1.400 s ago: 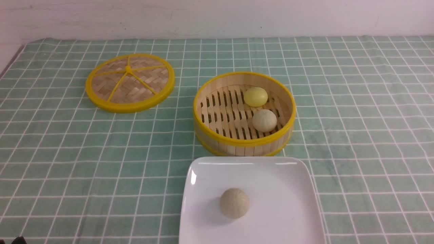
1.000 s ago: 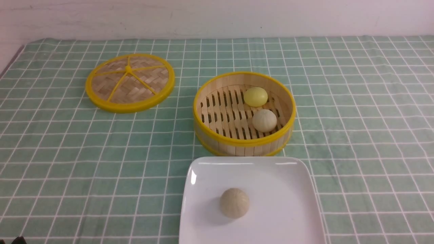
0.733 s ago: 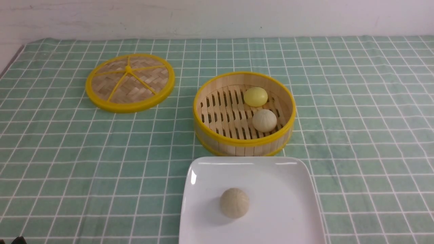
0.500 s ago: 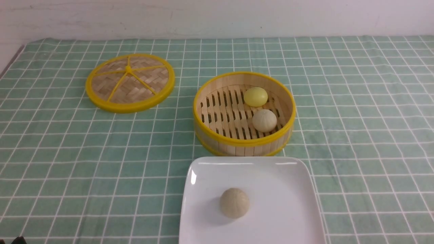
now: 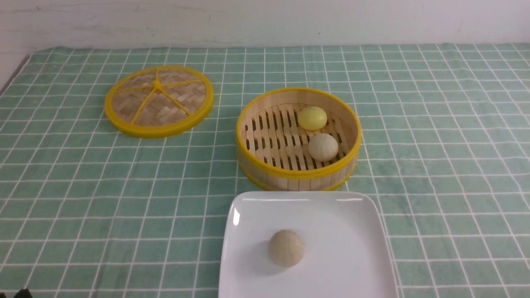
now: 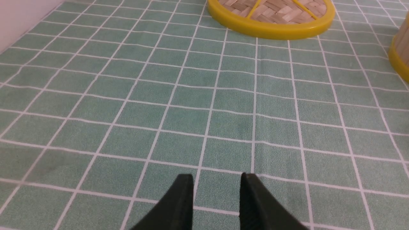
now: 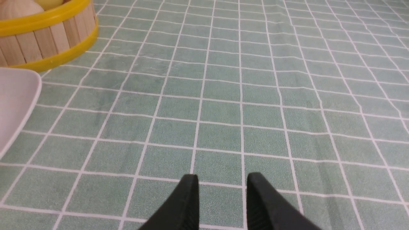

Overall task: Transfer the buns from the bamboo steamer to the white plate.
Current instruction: 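Reach toward a bun in the bamboo steamer with the right gripper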

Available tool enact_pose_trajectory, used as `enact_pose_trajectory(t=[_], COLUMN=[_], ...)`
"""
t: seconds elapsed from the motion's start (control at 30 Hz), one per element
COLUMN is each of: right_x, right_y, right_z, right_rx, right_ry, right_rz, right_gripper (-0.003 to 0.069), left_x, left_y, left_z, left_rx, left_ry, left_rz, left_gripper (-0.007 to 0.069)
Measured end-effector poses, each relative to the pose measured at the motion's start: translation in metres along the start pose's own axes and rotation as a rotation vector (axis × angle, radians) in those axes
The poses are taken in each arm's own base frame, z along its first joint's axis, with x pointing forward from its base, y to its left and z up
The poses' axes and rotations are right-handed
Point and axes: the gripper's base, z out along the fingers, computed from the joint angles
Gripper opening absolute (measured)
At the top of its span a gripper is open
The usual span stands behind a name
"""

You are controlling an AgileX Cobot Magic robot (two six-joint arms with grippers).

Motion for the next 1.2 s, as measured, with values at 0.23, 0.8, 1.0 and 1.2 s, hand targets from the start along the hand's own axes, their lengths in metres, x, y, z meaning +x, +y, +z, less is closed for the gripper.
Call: enact_pose_trajectory(t=[0.23,0.8,1.0,1.2], right_x=[-0.002,-0.081,-0.122,-0.130], right_y=[0.013,0.015,0.010,0.020], right_z=[0.000,-0.035,-0.018,0.029], right_rx=[-0.150,-0.202,-0.051,-0.103], right_ry=[0.022,-0.113,0.253,0.666], right_rz=[0.748,0.501,0.270,0.226], right_gripper=[0.0240,0.0038,-0.0012,-0.0011], left_x=[-0.001,-0.025,-0.059,-0.059], left_y=[-0.008,-0.024,-0.031,-0.034], left_z=[0.000,-0.012,-0.030,-0.017], left_rx=[0.094,0.286,0.304,0.231], left_ry=[0.004,0.036,0.090,0.327], left_rz=[-0.431,-1.018,-0.703,-0.628], left_gripper=[0.0240,0.0150,0.0006,0.0001])
